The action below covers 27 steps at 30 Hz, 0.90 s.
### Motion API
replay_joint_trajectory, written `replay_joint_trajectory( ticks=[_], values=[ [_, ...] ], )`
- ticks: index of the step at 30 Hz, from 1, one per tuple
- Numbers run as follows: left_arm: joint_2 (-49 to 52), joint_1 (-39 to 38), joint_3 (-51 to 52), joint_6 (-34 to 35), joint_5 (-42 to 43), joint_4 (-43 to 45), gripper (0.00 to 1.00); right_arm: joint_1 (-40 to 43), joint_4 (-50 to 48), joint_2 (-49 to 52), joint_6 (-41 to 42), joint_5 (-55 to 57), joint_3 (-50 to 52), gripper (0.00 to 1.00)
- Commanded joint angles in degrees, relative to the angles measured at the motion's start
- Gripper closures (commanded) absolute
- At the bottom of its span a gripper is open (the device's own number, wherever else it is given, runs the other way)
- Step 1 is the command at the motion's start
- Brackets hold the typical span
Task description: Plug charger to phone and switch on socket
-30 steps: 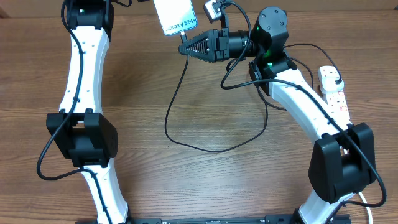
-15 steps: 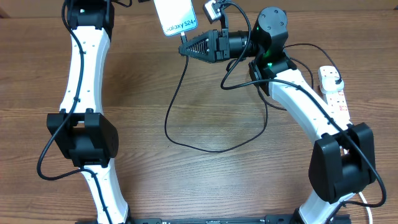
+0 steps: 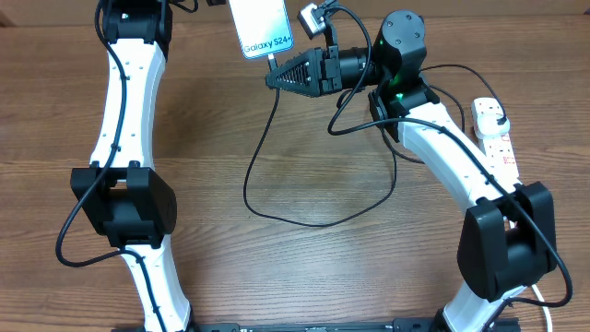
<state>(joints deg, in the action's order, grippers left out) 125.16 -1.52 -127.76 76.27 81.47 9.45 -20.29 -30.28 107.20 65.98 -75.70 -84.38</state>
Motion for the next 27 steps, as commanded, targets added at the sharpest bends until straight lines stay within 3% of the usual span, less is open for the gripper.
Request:
replay_joint_trajectory(
  ticks=[1, 27],
  values=[
    [-0.8, -2.0, -0.9, -1.1, 9.0, 0.2, 0.96, 0.9, -0.5, -1.6, -0.3, 6.6, -0.9, 0.96],
    [-0.8, -3.0, -0.9, -1.1, 9.0, 0.2, 0.96, 1.8, 4.3, -1.6, -3.8, 6.6, -0.9, 0.96]
  ],
)
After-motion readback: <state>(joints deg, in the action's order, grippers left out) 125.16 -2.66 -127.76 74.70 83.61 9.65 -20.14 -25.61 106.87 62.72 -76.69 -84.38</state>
